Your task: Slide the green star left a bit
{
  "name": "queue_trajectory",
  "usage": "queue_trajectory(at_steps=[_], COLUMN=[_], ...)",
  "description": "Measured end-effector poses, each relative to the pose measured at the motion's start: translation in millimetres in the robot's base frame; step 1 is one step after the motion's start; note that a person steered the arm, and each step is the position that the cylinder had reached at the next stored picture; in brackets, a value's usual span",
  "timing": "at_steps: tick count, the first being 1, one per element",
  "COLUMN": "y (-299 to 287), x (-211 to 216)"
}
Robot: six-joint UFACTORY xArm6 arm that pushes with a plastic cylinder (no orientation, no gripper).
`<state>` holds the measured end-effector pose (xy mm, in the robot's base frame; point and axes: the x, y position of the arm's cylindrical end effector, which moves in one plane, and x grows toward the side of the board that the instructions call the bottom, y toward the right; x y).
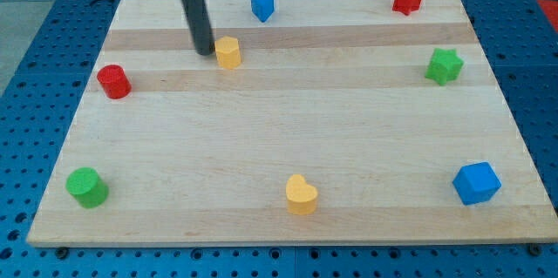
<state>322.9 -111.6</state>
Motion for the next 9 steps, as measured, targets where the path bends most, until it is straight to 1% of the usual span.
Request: queue_trajectory(at_steps=[1,2,3,4,5,6,7,8,9], y=[53.9,93.6,112.3,158.2,240.5,337.0,417.3,446.0,432.8], x=[7.9,22.7,10.6,-18.0,-14.8,-7.0,-5.5,22.7,33.5])
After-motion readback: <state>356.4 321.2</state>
